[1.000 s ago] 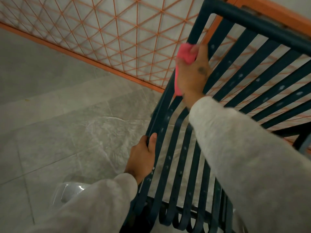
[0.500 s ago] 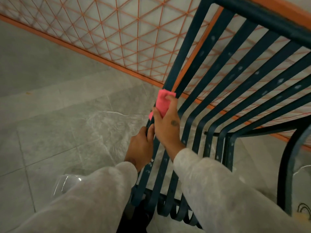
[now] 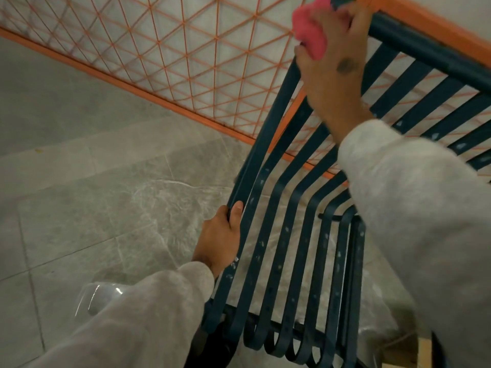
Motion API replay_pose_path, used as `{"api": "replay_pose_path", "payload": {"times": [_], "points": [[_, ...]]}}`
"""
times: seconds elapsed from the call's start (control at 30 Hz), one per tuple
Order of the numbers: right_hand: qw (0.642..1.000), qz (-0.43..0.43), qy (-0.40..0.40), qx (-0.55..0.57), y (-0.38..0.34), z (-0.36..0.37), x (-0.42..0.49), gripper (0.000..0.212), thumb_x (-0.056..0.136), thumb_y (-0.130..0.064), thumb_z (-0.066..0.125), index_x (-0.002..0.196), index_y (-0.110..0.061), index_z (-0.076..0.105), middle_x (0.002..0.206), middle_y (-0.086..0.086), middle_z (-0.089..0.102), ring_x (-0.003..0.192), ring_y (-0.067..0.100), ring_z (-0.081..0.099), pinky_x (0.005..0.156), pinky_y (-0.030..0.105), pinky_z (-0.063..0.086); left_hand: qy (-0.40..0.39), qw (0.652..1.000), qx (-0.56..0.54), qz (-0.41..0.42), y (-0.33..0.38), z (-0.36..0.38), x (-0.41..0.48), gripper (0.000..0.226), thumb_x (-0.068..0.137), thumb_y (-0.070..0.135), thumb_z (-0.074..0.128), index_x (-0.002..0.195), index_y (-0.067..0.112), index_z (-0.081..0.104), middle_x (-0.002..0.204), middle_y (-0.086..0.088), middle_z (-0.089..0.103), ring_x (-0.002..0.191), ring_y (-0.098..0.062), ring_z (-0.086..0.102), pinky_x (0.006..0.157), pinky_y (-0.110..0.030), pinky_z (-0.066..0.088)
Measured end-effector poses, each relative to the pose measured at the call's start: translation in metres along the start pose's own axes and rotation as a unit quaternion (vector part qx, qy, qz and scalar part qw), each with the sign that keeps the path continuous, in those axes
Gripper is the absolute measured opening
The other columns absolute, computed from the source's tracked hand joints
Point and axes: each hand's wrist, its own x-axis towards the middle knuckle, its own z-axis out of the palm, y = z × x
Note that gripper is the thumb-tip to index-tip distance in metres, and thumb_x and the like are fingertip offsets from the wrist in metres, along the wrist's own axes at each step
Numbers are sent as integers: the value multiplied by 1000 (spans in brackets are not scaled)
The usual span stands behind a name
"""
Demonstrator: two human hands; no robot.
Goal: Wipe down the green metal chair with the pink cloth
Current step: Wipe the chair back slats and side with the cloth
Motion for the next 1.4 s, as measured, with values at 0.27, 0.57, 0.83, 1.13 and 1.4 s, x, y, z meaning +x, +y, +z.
{"api": "replay_pose_path", "payload": {"times": [0.27,0.57,0.83,1.13,1.4], "points": [[938,-194,-156,-240,21,41,-80,41,80,3,56,119,-7,63,122,17,50,109,34,44,86,46,52,-2,1000,3,-10,3,-3,-1,49,97,57,28,94,17,56,69,0,63,54,-10,60,44,-10,40],[928,-176,-278,-174,23,22,-88,45,86,4,51,126,-14,58,127,14,51,112,33,47,90,47,50,-18,1000,3,-24,4,-3,-2,50,97,60,29,92,18,56,68,-1,64,53,-13,61,45,-16,44],[944,-128,-237,-193,2,36,-92,56,78,14,55,130,-5,50,132,20,43,120,38,42,101,46,45,-23,999,12,-20,5,-4,-3,49,97,59,30,89,18,54,69,-2,62,55,-14,60,46,-17,44],[938,-58,-340,14,-12,23,-190,34,84,3,68,112,-13,75,112,11,64,105,31,57,98,34,45,-100,987,-106,-73,-5,-17,-10,56,98,56,33,99,9,64,76,-11,71,57,-20,63,56,-34,55],[944,-85,-316,-44,-16,38,-182,32,93,-4,60,123,-11,69,121,10,68,114,28,49,100,33,30,-168,942,-186,-223,-39,-72,-58,49,100,42,42,112,3,68,109,-19,70,90,-25,67,83,-34,54]]}}
